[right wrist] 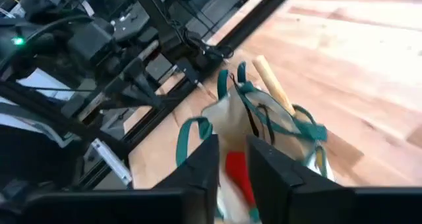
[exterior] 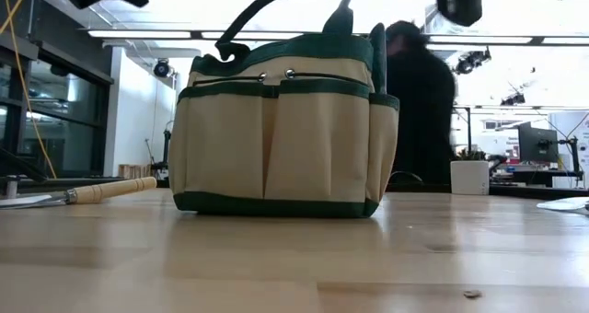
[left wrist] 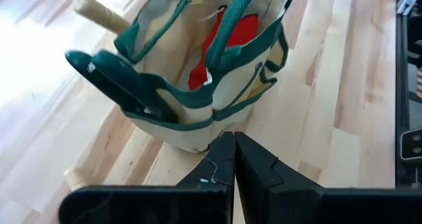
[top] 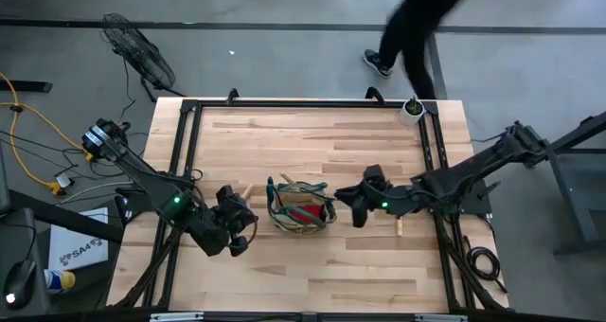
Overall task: Pick & Place Garden tools in Gardening bag
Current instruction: Put the right light brown trowel into the light brown gardening bag
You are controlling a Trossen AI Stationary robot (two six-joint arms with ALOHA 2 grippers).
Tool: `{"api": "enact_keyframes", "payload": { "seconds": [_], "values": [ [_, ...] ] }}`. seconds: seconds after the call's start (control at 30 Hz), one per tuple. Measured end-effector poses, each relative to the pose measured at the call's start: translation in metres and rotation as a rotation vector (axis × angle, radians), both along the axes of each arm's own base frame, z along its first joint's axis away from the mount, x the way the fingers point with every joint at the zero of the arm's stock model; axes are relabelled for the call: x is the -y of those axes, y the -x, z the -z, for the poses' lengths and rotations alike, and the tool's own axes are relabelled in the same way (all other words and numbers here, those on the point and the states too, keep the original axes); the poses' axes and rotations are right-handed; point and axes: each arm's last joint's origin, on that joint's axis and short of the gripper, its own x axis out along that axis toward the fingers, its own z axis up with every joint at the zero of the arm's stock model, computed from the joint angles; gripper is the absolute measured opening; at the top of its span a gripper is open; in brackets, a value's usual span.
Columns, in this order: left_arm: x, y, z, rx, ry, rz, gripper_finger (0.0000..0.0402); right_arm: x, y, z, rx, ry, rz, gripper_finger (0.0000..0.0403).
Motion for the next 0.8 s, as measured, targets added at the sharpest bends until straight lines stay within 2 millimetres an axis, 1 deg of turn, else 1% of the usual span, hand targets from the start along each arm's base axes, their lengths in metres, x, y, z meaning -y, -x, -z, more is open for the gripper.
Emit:
{"api": "enact_keyframes", "payload": {
  "seconds": [0.13,0.27,0.37,0.53,0.7,0.8],
  "values": [
    [-0.005,0.006,-0.010,0.030,-0.006,0.028,0.0000,0.003,0.021,-0.008,-0.040,-0.103,-0.030,0.0107],
    [-0.010,0.012,-0.019,0.057,-0.023,0.064,0.0000,0.006,0.041,-0.006,-0.146,-0.267,-0.039,0.0125],
    [-0.014,0.017,-0.025,0.077,-0.039,0.086,0.0000,0.007,0.052,0.002,-0.272,-0.395,-0.016,0.0124],
    [-0.019,0.023,-0.032,0.099,-0.059,0.110,0.0000,0.009,0.070,0.019,-0.545,-0.602,0.103,0.0109],
    [-0.021,0.026,-0.036,0.112,-0.073,0.128,0.0000,0.015,0.088,0.030,-0.784,-0.658,0.248,0.0093],
    [-0.022,0.028,-0.038,0.113,-0.084,0.143,0.0000,0.015,0.089,0.034,-0.834,-0.647,0.291,0.0088]
  ]
}}
